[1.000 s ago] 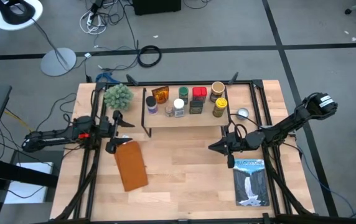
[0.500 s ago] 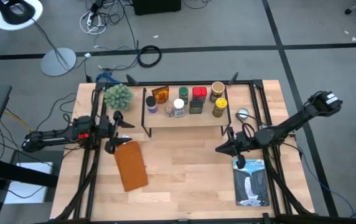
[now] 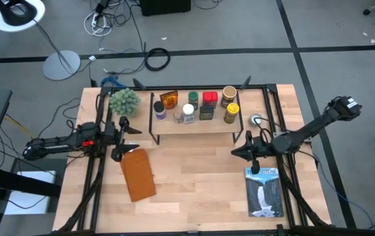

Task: Shelf spices
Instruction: Return to Home Position

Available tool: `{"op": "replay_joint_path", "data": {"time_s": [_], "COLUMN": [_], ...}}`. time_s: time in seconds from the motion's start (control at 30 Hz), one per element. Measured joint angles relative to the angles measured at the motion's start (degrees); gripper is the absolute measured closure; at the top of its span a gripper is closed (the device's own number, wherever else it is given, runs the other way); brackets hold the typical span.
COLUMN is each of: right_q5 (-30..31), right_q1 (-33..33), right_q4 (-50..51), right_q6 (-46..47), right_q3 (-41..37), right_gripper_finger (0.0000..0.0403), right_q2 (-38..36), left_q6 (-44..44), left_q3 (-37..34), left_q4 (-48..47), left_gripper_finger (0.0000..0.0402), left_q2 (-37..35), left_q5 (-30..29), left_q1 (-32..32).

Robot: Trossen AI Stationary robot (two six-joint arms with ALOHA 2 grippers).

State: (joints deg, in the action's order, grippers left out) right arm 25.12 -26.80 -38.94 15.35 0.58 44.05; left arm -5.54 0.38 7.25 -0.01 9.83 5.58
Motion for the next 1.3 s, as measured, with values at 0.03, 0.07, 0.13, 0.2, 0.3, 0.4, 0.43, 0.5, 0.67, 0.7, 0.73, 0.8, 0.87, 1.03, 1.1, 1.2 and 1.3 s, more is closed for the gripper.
{"op": "replay_joint_path", "data": {"time_s": [0.03,0.07,0.13,0.2,0.3,0.4,0.43,0.5,0.67,0.7,0.73,0.8,0.87,1.03,1.1,1.2,1.3], "right_q5": [-0.67,-1.32,-2.65,-3.82,-7.1,-7.54,-7.18,-6.36,-6.24,-6.25,-6.24,-6.23,-6.22,-6.42,-7.69,-8.45,-9.13], "right_q1": [0.75,1.49,3.12,4.85,6.9,7.87,8.16,8.82,9.95,10.03,10.12,10.43,10.81,10.96,10.95,10.94,10.94], "right_q4": [1.19,2.18,4.91,6.79,9.43,11.27,11.91,13.23,21.3,22.88,24.44,26.83,29.45,35.63,35.76,35.86,35.98], "right_q6": [-0.02,-0.23,-0.44,-0.45,-0.51,-2.51,-3.5,-4.76,-4.46,-4.09,-3.98,-3.77,-3.58,-3.17,-4.4,-5.33,-5.09], "right_q3": [0.0,0.0,0.0,0.0,0.0,0.0,0.0,0.0,0.0,0.0,0.0,0.0,0.0,0.0,0.0,0.0,0.0], "right_gripper_finger": [0.0378,0.0378,0.0379,0.038,0.038,0.038,0.038,0.038,0.038,0.038,0.038,0.038,0.038,0.038,0.038,0.038,0.038], "right_q2": [-0.87,-1.61,-3.06,-4.64,-6.73,-8.7,-9.48,-11.42,-17.49,-18.84,-20.26,-23.23,-26.31,-33.81,-35.79,-37.6,-37.77], "left_q6": [-0.03,-0.05,-0.05,-0.07,-0.69,-2.58,-3.14,-3.6,-3.72,-3.72,-3.72,-3.72,-3.72,-3.72,-3.72,-3.72,-3.72], "left_q3": [0.0,0.0,0.0,0.0,-0.02,-0.02,-0.02,-0.02,-0.02,-0.02,-0.02,-0.02,-0.02,-0.02,-0.02,-0.02,-0.02], "left_q4": [-0.08,-0.19,-0.46,-0.74,-1.25,-1.21,-1.21,-1.21,-1.21,-1.21,-1.21,-1.21,-1.22,-1.23,-1.21,-1.29,-1.41], "left_gripper_finger": [0.0117,0.0117,0.0117,0.0117,0.0117,0.0117,0.0117,0.0117,0.0117,0.0117,0.0117,0.0117,0.0117,0.0117,0.0117,0.0117,0.0117], "left_q2": [0.0,0.0,0.0,0.0,0.0,0.0,0.0,0.0,0.0,0.0,0.0,0.0,0.0,0.0,0.0,0.0,0.0], "left_q5": [-0.18,-0.26,-0.75,-1.07,-1.23,-1.34,-1.48,-2.29,-2.92,-2.94,-2.94,-2.94,-3.13,-4.2,-4.18,-4.18,-4.18], "left_q1": [0.0,0.0,0.0,0.0,0.0,0.0,0.02,0.02,0.02,0.02,0.02,0.02,0.02,0.02,0.02,0.02,0.02]}}
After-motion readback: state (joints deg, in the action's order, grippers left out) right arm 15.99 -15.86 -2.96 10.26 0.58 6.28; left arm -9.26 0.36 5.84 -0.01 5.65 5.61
